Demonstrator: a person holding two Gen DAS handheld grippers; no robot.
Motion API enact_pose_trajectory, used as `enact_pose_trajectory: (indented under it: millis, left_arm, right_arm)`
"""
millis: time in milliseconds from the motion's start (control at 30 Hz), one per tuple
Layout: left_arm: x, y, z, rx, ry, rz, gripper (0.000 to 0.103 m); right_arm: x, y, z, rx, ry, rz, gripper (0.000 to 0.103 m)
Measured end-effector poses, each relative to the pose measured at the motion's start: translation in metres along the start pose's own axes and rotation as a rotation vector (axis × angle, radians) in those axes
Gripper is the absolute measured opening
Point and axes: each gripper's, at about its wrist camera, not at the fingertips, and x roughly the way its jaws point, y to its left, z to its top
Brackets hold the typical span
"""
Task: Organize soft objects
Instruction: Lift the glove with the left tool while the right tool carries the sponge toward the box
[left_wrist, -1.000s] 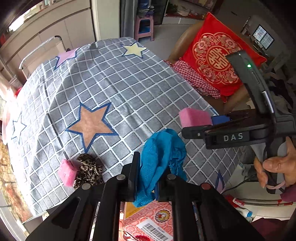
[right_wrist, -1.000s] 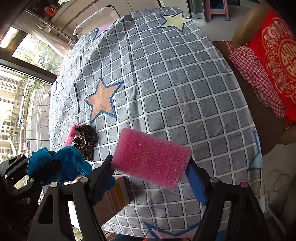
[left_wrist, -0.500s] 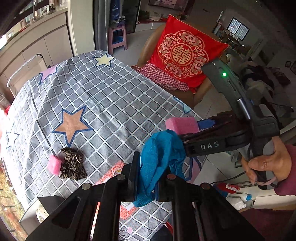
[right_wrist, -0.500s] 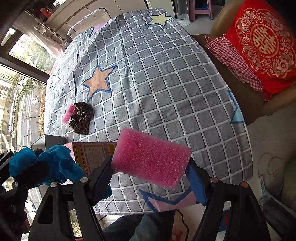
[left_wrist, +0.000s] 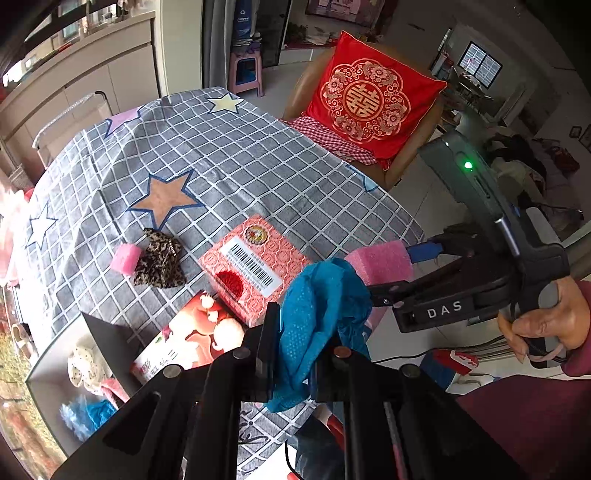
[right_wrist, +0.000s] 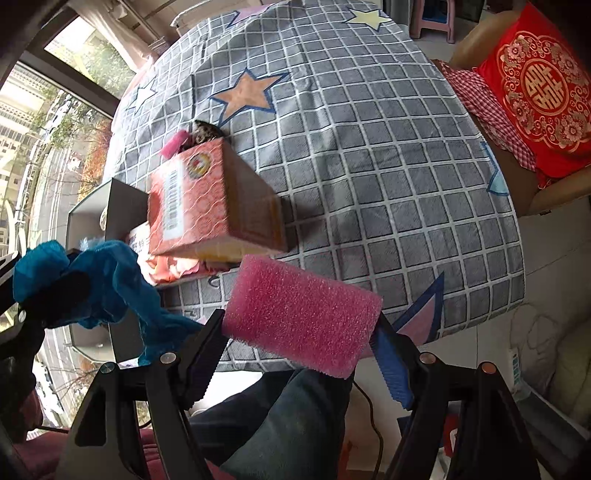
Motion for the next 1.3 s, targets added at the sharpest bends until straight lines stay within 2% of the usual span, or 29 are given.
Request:
enact_pose_trajectory:
  millis: [200,500,733,1300]
  left_arm:
    - [-0.016,0.016,-0.038,-0.062,-0.004,0.043,0.014]
    - [-0.041,0.046,-0.081,-0.194,-0.036,0.106,0.014]
    - [-0.061,0.064,-0.109,-0.27,-0.074,0.162,0.014]
    - [-0.084,0.102,-0.164,-0.498,-0.126,0.239,0.014]
  right_arm:
    - [0.008,0.04,-0.018,-0.1,0.022,0.036,0.077]
    - [0.009,0.093,-0.022,-0.235,0.03,0.045,0.077]
    - [0.009,0.132,-0.02,-0.343,0.036,0.041,0.077]
    - [0.002,0.207,-0.013,-0.554,0.029,0.056,0.077]
